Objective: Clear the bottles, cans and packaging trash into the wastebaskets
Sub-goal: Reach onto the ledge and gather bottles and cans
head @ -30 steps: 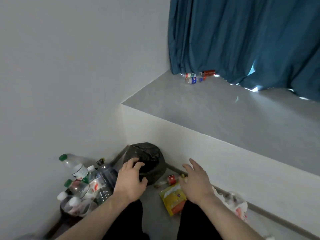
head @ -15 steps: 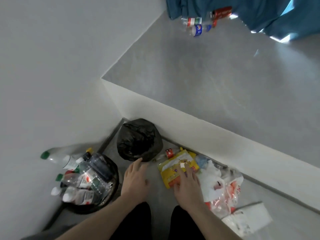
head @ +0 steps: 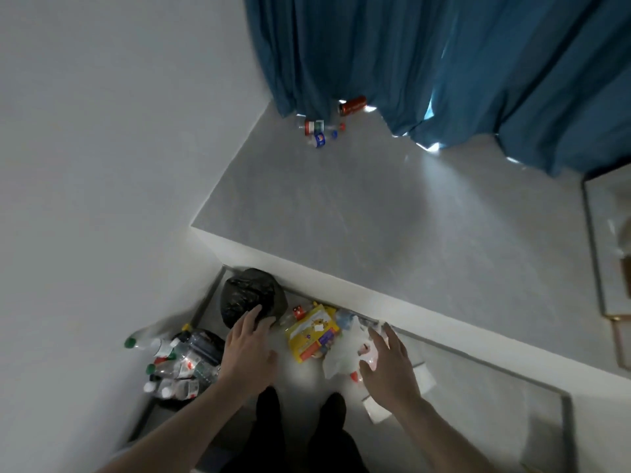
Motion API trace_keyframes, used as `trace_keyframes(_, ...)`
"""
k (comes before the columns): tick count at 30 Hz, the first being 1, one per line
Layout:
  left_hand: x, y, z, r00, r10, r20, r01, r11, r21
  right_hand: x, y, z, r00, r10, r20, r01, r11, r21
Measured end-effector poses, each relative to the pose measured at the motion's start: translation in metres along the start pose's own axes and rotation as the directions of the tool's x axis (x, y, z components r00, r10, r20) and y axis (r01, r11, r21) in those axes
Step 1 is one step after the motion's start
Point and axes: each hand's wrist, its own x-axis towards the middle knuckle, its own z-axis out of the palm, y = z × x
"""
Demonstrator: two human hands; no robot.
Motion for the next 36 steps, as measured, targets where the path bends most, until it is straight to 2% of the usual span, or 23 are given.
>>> trace_keyframes(8, -0.011, 0.046, -0.073, 0.99, -0.028, -0.138, 0.017, 0.997, -0.078, 0.004, -0.029, -0.079, 0.991, -0.107, -0.083, 0.105, 0.994, -0.027)
trace_keyframes(15, 0.033, 0.054, -0.126, 0.969, 0.024, -0.245, -0.039, 0.998, -0.055, 0.042, -0.068, -0.138, 0.978, -0.156, -0.14, 0.154, 0.988, -0.026)
trace_keyframes(28, 0.159, 0.071, -0.199, 0.965, 0.196, -0.174, -0.199, 0.98, -0.003, 0.109, -0.12, -0.202, 0.971, -0.072, -0.229, 0.081, 0.996, 0.032)
trace_keyframes(36, 0.201, 0.118, -0.22, 0.953, 0.258, -0.159, -0.253, 0.966, 0.054, 0.122, -0.107, -0.249, 0.952, -0.076, -0.298, 0.09, 0.995, 0.032)
